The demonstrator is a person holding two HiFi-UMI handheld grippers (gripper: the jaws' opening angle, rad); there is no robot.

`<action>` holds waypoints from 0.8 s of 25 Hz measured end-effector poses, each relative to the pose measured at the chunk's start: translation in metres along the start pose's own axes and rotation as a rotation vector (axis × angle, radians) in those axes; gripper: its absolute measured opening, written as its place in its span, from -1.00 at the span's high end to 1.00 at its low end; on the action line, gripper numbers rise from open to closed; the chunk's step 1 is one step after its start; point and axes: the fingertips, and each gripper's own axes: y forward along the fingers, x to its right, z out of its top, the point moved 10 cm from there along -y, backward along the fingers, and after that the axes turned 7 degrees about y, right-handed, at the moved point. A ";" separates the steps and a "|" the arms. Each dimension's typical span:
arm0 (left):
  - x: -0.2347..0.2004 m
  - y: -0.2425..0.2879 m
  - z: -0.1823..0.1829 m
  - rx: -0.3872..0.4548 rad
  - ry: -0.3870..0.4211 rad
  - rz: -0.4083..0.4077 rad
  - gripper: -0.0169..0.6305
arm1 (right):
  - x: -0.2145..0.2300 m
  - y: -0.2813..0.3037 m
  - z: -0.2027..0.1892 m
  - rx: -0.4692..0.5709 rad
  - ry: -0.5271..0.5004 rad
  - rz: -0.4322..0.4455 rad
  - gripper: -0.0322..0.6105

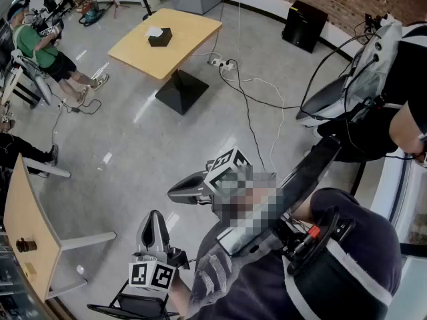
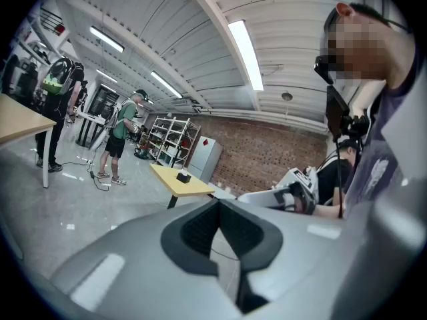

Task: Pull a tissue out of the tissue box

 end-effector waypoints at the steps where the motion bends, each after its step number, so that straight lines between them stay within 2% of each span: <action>1: 0.002 0.009 0.003 -0.002 -0.005 0.003 0.94 | 0.004 -0.002 0.007 -0.009 -0.001 0.002 0.90; 8: 0.003 0.077 0.021 -0.021 0.005 0.005 0.94 | 0.038 -0.014 0.060 -0.048 -0.018 0.019 0.90; 14: 0.005 0.133 0.040 -0.049 0.024 -0.008 0.94 | 0.069 -0.030 0.102 -0.053 0.008 0.026 0.90; 20: 0.010 0.179 0.053 -0.071 0.030 0.026 0.94 | 0.094 -0.045 0.140 -0.090 0.006 0.064 0.90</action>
